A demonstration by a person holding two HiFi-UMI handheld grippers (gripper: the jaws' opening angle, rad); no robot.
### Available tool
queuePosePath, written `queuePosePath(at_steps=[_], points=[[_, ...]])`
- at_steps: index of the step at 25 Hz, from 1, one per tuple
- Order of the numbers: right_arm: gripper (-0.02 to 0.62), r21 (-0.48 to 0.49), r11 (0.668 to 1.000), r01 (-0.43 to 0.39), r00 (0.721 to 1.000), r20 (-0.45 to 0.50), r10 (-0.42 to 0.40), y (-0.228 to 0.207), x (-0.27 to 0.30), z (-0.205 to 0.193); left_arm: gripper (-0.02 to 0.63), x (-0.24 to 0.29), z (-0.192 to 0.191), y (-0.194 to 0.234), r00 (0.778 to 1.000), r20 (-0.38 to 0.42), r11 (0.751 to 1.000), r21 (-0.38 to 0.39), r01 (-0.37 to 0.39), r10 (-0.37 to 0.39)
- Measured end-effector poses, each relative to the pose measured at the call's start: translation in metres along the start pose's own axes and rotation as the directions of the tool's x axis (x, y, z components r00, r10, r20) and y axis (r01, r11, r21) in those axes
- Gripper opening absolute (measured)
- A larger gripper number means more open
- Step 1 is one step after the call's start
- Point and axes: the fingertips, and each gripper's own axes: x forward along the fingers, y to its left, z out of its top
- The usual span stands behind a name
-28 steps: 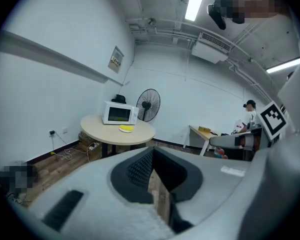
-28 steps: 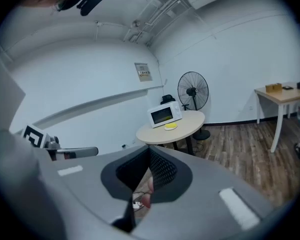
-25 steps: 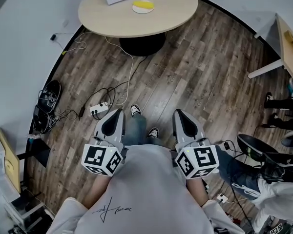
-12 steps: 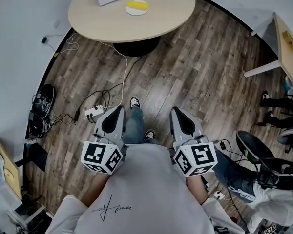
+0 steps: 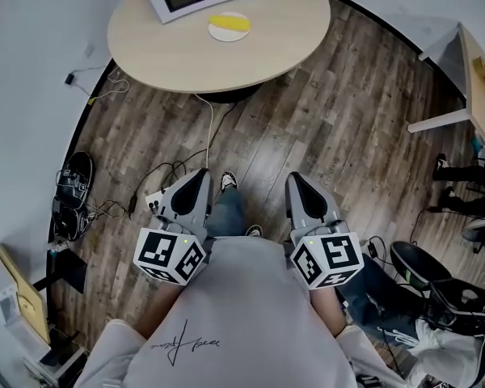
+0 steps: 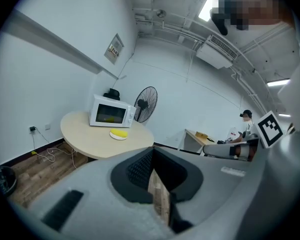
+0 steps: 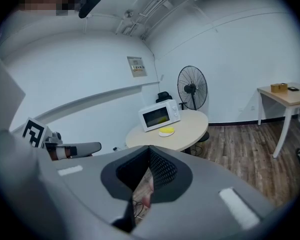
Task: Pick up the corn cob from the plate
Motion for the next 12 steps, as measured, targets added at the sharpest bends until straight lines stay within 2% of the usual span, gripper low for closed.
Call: queuePosePath(at_steps=[6, 12], points=[[0.014, 0.016, 0.999, 0.051, 0.999, 0.016, -0.051, -0.010, 0.046, 0.024, -0.009, 0.037, 0.026, 0.033, 1.000, -0.019, 0.999, 0.030, 0.024, -0.023], [0.014, -0.016, 0.996, 0.091, 0.996, -0.005, -0.091, -0.012, 0.093, 0.045, -0.009, 0.071, 0.056, 0.064, 0.998, -0.005, 0.998, 0.032, 0.058, -0.058]])
